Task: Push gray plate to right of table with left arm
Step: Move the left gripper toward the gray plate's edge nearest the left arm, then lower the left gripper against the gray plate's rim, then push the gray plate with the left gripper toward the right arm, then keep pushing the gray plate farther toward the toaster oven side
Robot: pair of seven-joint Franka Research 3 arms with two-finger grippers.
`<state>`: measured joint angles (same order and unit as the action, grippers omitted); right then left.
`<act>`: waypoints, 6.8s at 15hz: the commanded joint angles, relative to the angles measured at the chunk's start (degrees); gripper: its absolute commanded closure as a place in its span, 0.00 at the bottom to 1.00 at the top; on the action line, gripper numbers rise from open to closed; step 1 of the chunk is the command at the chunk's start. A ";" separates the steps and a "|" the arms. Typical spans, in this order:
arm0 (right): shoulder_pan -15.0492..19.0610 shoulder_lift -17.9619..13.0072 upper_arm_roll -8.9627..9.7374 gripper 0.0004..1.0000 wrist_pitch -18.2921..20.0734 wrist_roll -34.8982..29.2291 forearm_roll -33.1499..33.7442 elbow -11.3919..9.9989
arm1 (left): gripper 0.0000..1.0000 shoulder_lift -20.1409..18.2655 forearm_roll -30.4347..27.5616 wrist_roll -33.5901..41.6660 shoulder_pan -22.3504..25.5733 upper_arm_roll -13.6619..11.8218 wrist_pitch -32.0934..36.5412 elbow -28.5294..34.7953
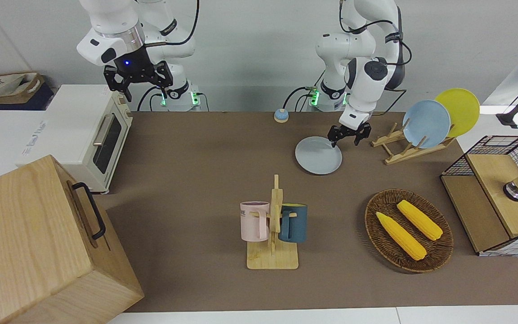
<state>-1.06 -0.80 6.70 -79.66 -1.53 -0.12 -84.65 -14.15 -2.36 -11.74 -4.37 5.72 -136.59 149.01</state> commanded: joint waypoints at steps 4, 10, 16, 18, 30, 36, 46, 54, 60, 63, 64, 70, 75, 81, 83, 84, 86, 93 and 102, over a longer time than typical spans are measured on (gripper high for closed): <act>1.15 -0.17 0.86 0.02 0.91 -0.05 -0.59 0.46 | 0.00 4.65 -0.45 -0.82 -2.04 -0.27 -7.02 1.64; 1.15 -0.17 0.77 0.02 0.83 -0.14 -0.59 0.46 | 0.01 7.65 -0.45 -0.82 -2.83 -0.27 -10.54 1.64; 1.15 -0.17 0.86 0.02 0.83 -0.05 -0.59 0.46 | 0.62 7.65 -0.54 -0.74 -2.66 -0.36 -10.37 1.64; 1.15 -0.17 0.77 0.02 0.83 -0.05 -0.59 0.46 | 0.85 7.65 -0.54 -0.82 -2.57 -0.36 -10.37 1.64; 1.15 -0.17 0.86 0.02 0.83 -0.05 -0.59 0.46 | 1.00 8.97 -0.71 -4.50 -3.27 -0.27 -10.54 1.46; 1.15 -0.17 0.86 0.02 0.83 -0.14 -0.59 0.46 | 1.00 9.76 -0.98 -10.39 -7.48 -0.27 -10.54 0.93; 1.15 -0.17 0.77 0.02 0.91 -0.05 -0.59 0.46 | 1.00 14.75 -0.89 -25.06 -17.76 -0.27 -10.98 -4.15; 1.15 -0.17 0.86 0.02 0.83 -0.05 -0.59 0.46 | 1.00 21.44 -0.89 -36.76 -24.01 -0.01 -10.89 -12.33; 1.15 -0.17 0.77 0.02 0.83 -0.14 -0.59 0.46 | 1.00 26.45 -0.37 -44.31 -28.05 0.17 -10.28 -19.80; 1.15 -0.17 0.77 0.02 0.83 -0.05 -0.59 0.46 | 1.00 27.95 -0.10 -47.66 -30.08 0.17 -10.10 -22.26; 1.15 -0.17 0.86 0.02 0.83 -0.05 -0.59 0.46 | 1.00 28.39 -0.10 -48.63 -30.95 0.17 -10.10 -22.88; 1.15 -0.17 0.86 0.02 0.83 -0.05 -0.59 0.46 | 1.00 31.72 -0.10 -52.67 -33.68 0.08 -9.84 -28.06; 1.15 -0.17 0.86 0.02 0.83 -0.05 -0.59 0.46 | 1.00 35.50 -0.01 -56.54 -36.49 0.00 -9.49 -33.33; 1.15 -0.17 0.86 0.02 0.83 -0.05 -0.59 0.46 | 1.00 39.98 7.27 -66.20 -39.74 0.08 -8.34 -39.58; 1.15 -0.17 0.86 0.02 0.83 -0.14 -0.59 0.46 | 1.00 40.95 7.37 -67.61 -41.23 0.08 -8.34 -40.29; 1.15 -0.17 0.86 0.02 0.83 -0.05 -0.59 0.46 | 1.00 41.22 7.46 -67.97 -41.59 0.00 -8.34 -40.64; 1.15 -0.17 0.86 0.02 0.91 -0.05 -0.59 0.46 | 1.00 41.57 7.46 -68.32 -42.30 0.00 -8.26 -42.04; 1.15 -0.17 0.77 0.02 0.83 -0.14 -0.59 0.46 | 1.00 47.63 9.04 -71.05 -44.49 -0.18 -5.20 -50.82; 1.15 -0.17 0.86 0.02 0.83 -0.05 -0.59 0.46 | 0.66 48.52 8.95 -70.78 -44.41 -0.62 -3.16 -53.82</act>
<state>-1.06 -0.80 6.70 -79.66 -1.53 -0.12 -84.65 31.47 5.32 -81.22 -47.97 6.20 -140.68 97.57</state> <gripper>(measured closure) 0.013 0.930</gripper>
